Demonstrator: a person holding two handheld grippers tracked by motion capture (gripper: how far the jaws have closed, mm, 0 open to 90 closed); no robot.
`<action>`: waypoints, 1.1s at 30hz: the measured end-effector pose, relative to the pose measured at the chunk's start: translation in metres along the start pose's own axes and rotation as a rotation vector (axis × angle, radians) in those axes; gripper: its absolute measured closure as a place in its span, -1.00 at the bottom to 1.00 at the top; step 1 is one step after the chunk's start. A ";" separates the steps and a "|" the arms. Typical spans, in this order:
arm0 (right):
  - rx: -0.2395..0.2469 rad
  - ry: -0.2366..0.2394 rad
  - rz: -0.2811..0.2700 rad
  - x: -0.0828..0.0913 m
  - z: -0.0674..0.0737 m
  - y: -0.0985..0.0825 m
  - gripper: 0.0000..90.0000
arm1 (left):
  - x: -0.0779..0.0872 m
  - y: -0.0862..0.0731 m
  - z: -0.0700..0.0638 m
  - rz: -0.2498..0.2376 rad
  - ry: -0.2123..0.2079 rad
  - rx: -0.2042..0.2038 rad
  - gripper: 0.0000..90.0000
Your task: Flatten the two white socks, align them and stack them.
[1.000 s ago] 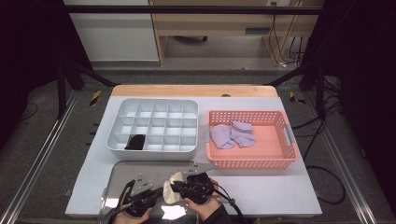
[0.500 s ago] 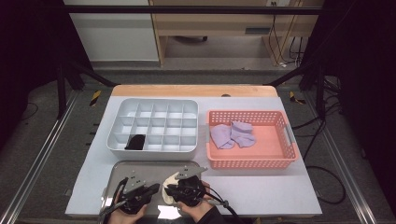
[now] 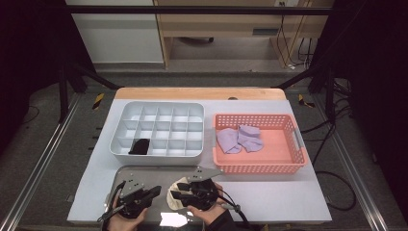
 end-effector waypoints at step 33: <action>-0.005 -0.107 0.052 0.019 -0.024 -0.020 0.67 | -0.012 0.022 -0.041 0.013 -0.080 -0.106 0.98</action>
Point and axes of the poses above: each handheld gripper's, and its own axes: x roughly backward along the jaws, y roughly out of its top, z roughly to its left, the point moved 5 cm from there along -x, roughly forward along the jaws, and after that the axes turned 3 degrees about -y, right-handed, at the moved point
